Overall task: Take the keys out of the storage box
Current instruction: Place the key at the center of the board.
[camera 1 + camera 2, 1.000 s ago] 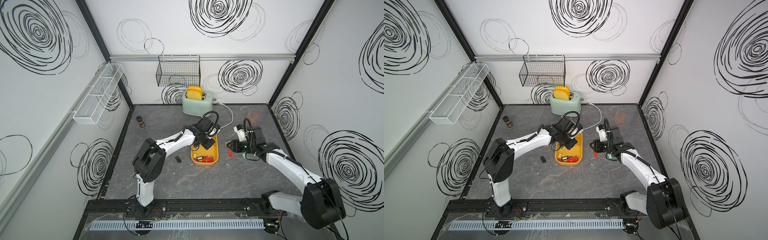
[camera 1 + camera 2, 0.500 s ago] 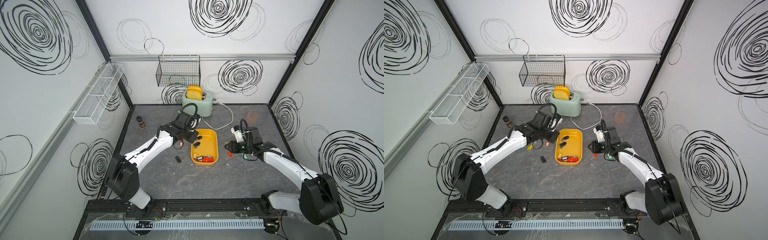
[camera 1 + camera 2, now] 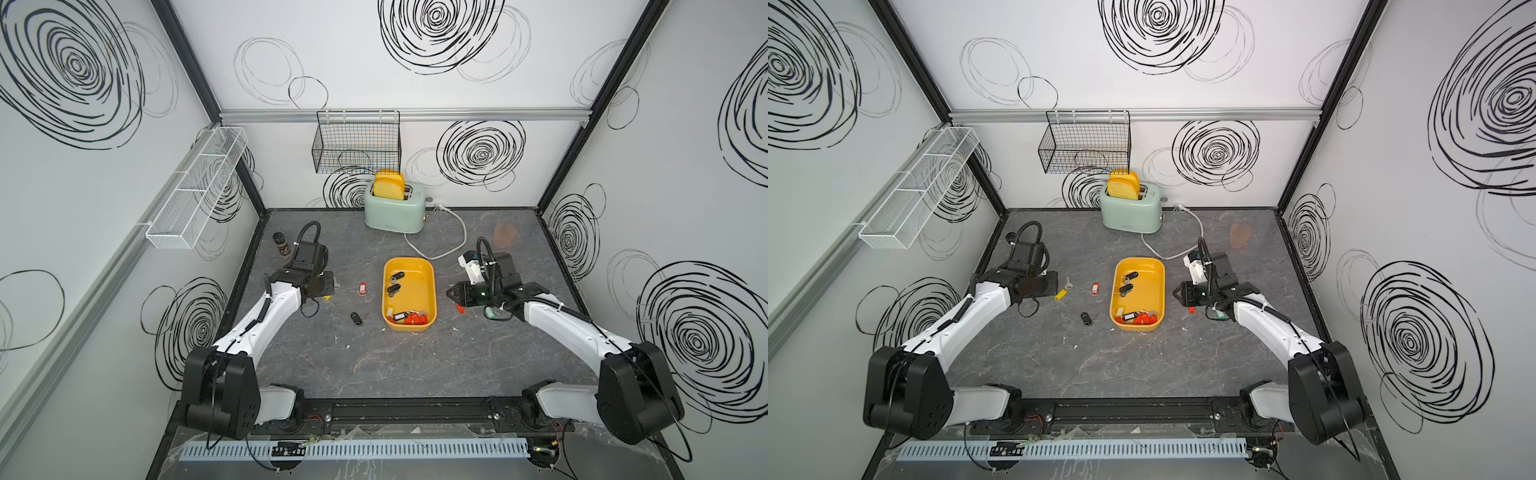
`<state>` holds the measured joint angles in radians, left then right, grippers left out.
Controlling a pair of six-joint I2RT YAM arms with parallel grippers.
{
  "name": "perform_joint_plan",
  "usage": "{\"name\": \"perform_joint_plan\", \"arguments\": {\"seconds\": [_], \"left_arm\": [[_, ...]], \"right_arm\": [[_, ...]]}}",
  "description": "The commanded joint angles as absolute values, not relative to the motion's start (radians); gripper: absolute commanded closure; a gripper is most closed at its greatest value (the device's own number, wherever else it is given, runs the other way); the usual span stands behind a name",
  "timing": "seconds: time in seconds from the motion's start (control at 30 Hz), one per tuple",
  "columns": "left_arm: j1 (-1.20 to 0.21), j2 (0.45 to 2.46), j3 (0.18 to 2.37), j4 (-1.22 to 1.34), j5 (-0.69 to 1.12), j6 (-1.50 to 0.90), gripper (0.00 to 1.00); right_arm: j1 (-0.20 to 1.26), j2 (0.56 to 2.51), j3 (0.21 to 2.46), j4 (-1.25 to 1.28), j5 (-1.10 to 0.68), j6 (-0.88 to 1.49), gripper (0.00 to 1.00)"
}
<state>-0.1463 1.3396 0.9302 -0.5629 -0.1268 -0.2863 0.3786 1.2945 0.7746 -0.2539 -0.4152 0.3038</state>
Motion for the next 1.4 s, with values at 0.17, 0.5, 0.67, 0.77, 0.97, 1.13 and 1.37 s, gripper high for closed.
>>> {"name": "perform_joint_plan", "arguments": {"seconds": [0.17,0.5,0.67,0.77,0.97,1.13,1.37], "left_arm": [[-0.115,1.370,0.899,-0.609,-0.266,-0.407,1.00],[-0.117,1.414,0.821,-0.594,-0.244,-0.468,1.00],[-0.129,1.413,0.782,-0.573,-0.208,-0.486,1.00],[-0.156,1.425,0.767,-0.563,-0.198,-0.495,1.00],[-0.213,1.460,0.767,-0.560,-0.177,-0.510,1.00],[-0.237,1.470,0.767,-0.560,-0.146,-0.512,0.98],[-0.256,1.437,0.784,-0.588,-0.141,-0.511,0.67]], "right_arm": [[0.383,1.299,0.794,-0.239,-0.407,0.301,0.68],[0.379,1.297,0.779,-0.225,-0.407,0.303,0.68],[0.377,1.302,0.782,-0.223,-0.408,0.303,0.68],[0.377,1.305,0.781,-0.220,-0.407,0.304,0.68],[0.375,1.311,0.782,-0.218,-0.407,0.304,0.68],[0.375,1.310,0.779,-0.218,-0.406,0.304,0.68],[0.377,1.311,0.791,-0.220,-0.409,0.302,0.68]]}}
